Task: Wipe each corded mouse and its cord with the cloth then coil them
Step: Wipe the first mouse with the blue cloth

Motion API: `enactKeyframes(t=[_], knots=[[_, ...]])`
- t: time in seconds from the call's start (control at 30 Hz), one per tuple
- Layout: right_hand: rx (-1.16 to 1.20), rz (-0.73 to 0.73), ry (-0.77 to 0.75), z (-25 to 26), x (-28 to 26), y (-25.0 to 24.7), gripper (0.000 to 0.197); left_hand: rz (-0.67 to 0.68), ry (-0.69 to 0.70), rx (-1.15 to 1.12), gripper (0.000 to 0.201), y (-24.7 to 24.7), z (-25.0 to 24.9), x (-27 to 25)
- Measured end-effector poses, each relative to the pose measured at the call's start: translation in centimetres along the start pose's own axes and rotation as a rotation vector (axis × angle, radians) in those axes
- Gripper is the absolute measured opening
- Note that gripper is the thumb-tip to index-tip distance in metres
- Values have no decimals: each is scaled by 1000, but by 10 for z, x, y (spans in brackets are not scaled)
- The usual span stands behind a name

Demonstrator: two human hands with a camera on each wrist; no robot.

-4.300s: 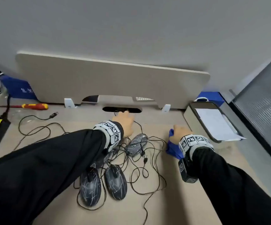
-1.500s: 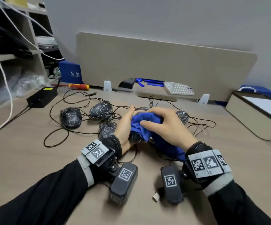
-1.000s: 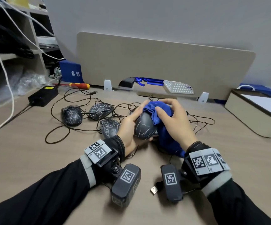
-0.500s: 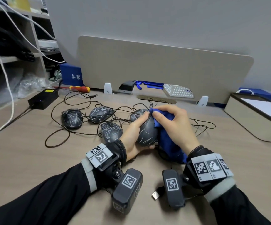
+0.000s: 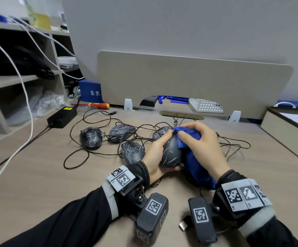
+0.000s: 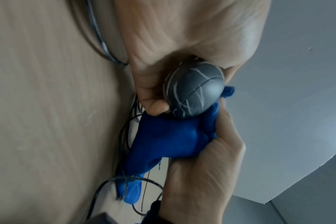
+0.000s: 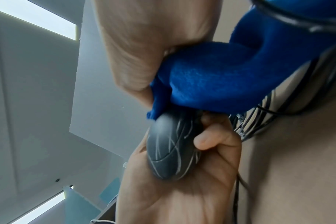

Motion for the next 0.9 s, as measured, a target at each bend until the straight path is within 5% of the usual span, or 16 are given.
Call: enactKeyframes(t=[0.2, 0.4, 0.53, 0.7, 0.8, 0.9], knots=[[45, 165, -83, 19, -3, 15, 13, -15, 7, -105, 42, -4, 0, 2], [1, 6, -44, 11, 0, 2, 14, 3, -19, -39, 35, 1, 2, 1], [55, 218, -100, 29, -4, 20, 12, -4, 4, -148, 47, -6, 1, 0], [1, 4, -10, 9, 0, 0, 16, 47, -3, -136, 47, -2, -1, 1], [26, 155, -14, 15, -3, 10, 13, 60, 9, -228, 64, -9, -4, 0], [55, 225, -30, 20, -6, 17, 13, 95, -13, -280, 56, -9, -5, -3]])
Point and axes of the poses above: each hand's wrist, its own x-axis towards the middle knuckle, its own y-axis out of the palm, z = x × y, the point moved 6 cm from there along x, towards the middle knuckle, and after that the axes turned 14 degrees about -y, right-handed, at the moved point
